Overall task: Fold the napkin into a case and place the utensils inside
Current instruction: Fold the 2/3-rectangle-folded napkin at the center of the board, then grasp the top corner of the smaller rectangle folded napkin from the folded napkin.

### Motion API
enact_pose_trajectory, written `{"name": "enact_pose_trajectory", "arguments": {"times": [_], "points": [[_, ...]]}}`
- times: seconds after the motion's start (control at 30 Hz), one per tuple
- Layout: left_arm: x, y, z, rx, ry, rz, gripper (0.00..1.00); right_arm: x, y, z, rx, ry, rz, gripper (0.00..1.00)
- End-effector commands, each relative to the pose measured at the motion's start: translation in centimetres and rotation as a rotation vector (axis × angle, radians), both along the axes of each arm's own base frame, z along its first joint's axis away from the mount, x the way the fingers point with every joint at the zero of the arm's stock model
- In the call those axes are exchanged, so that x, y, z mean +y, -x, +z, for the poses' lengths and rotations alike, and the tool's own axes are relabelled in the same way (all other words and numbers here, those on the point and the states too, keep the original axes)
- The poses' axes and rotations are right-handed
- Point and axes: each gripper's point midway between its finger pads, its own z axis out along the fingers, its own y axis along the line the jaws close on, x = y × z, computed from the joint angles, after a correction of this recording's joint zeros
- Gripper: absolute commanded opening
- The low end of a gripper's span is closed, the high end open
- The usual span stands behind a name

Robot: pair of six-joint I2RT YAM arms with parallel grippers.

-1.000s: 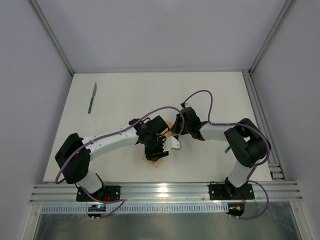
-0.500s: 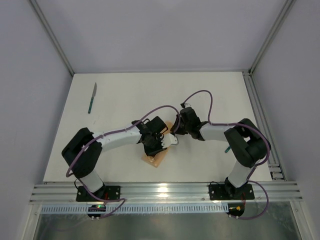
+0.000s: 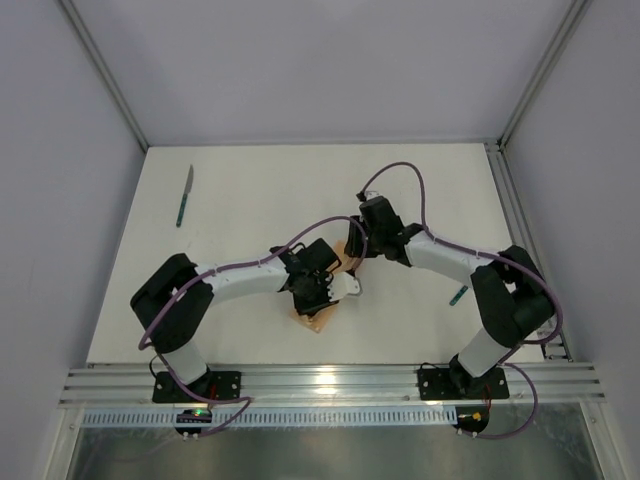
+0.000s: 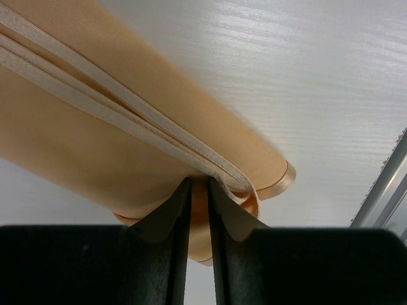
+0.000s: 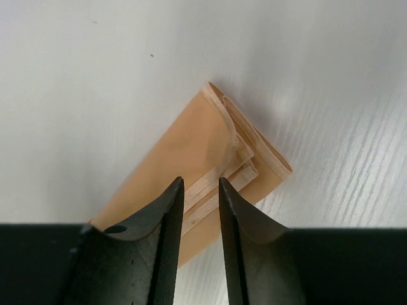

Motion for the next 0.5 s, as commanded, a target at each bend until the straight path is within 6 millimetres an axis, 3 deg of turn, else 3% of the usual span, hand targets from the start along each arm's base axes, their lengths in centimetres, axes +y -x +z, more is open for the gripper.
{"name": "enact_pose_trajectory", "arguments": {"times": [0.0,0.17,0.33,0.47], "points": [[0.0,-0.1,-1.7,0.003,-0.004,-0.013,0.18,-0.4,-0.8,5.4,-0.095,0.041,0.06,0.33],[-0.3,0.1,-1.4,0.019,0.013,-0.013,0.2,0.6,-0.9,6.5,-0.109,0.035,0.093,0.4],[0.0,0.4,-1.6,0.027,0.004,-0.015,0.2,2.3,-2.1,4.7,-0.084,0.036,0.122,0.43],[0.0,0.4,-1.6,0.029,0.004,-0.015,0.2,2.0,-2.8,2.9,-0.066,0.089,0.113,0.47]]}}
